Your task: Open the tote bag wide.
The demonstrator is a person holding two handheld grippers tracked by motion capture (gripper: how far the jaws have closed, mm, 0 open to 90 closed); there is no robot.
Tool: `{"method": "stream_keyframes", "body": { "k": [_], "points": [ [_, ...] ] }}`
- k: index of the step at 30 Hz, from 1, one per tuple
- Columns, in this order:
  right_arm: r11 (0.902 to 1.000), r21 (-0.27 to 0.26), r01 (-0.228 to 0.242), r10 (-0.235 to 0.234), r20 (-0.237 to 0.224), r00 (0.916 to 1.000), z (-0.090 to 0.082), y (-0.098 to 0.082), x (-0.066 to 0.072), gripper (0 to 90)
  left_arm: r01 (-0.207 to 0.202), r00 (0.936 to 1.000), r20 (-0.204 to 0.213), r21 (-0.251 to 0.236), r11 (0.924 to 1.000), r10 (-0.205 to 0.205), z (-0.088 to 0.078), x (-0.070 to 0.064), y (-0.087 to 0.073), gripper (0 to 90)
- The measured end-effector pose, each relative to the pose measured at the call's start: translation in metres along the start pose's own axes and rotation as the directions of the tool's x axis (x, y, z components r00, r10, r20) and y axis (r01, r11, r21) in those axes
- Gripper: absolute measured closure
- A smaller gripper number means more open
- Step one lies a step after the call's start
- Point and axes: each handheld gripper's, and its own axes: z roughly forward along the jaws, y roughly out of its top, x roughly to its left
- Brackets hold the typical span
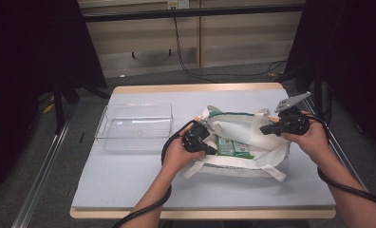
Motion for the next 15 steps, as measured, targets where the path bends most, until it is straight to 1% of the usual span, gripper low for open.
{"method": "stream_keyframes", "body": {
  "k": [1, 2, 3, 4, 5, 6, 7, 9, 10, 11, 13, 14, 15],
  "points": [
    [1.0000, 0.003, 0.000, 0.000, 0.000, 1.0000, 0.000, -0.001, -0.001, 89.3, -0.015, 0.9999, 0.002, 0.014, 0.9998, 0.015, 0.000, 0.001, -0.002, 90.0],
    [1.0000, 0.006, -0.004, 0.004, 0.009, 1.0000, 0.000, -0.001, -0.001, 89.4, -0.015, 0.9999, 0.002, 0.014, 0.9998, 0.015, 0.000, 0.001, -0.002, 90.0],
    [1.0000, -0.001, -0.004, 0.004, -0.001, 1.0000, 0.001, -0.001, -0.002, 89.4, -0.013, 0.9999, 0.007, 0.015, 0.9998, 0.013, 0.000, 0.002, -0.004, 90.0],
    [1.0000, 0.004, -0.006, 0.006, 0.007, 1.0000, 0.001, -0.002, -0.003, 89.3, -0.016, 0.9998, -0.008, 0.022, 0.9996, 0.016, 0.001, 0.001, -0.005, 90.0],
    [1.0000, -0.001, -0.009, 0.009, 0.002, 1.0000, 0.002, -0.003, -0.004, 89.3, -0.015, 0.9999, 0.008, 0.015, 0.9998, 0.015, 0.001, 0.002, -0.006, 90.0],
    [0.9999, 0.005, -0.011, 0.011, 0.010, 0.9999, 0.001, -0.003, -0.004, 89.4, -0.011, 0.9999, -0.002, 0.018, 0.9998, 0.011, 0.002, 0.002, -0.007, 90.0],
    [0.9998, 0.001, -0.018, 0.018, 0.005, 0.9998, 0.002, -0.004, -0.005, 89.4, -0.011, 0.9999, -0.002, 0.018, 0.9998, 0.011, 0.002, 0.002, -0.007, 90.0],
    [0.9997, 0.003, -0.026, 0.026, 0.012, 0.9996, 0.002, -0.006, -0.007, 89.4, -0.016, 0.9998, 0.011, 0.027, 0.9995, 0.016, 0.003, 0.003, -0.010, 90.0],
    [0.9997, 0.003, -0.026, 0.026, 0.012, 0.9996, 0.002, -0.006, -0.007, 89.4, -0.016, 0.9998, 0.011, 0.027, 0.9995, 0.016, 0.003, 0.003, -0.010, 90.0],
    [0.9995, 0.000, -0.030, 0.030, 0.011, 0.9995, 0.003, -0.008, -0.008, 89.3, -0.006, 1.0000, 0.002, 0.023, 0.9997, 0.006, 0.005, 0.002, -0.011, 90.0],
    [0.9995, 0.001, -0.032, 0.032, 0.012, 0.9994, 0.003, -0.009, -0.010, 89.4, -0.014, 0.9999, 0.003, 0.026, 0.9996, 0.014, 0.006, 0.003, -0.013, 90.0],
    [0.9995, 0.003, -0.030, 0.030, 0.018, 0.9994, 0.004, -0.009, -0.010, 89.4, -0.005, 0.9999, 0.011, 0.023, 0.9997, 0.005, 0.007, 0.002, -0.014, 90.0],
    [0.9993, 0.000, -0.038, 0.038, 0.009, 0.9992, 0.004, -0.010, -0.010, 89.4, -0.020, 0.9998, -0.009, 0.036, 0.9992, 0.020, 0.007, 0.002, -0.014, 90.0]
  ]
}}
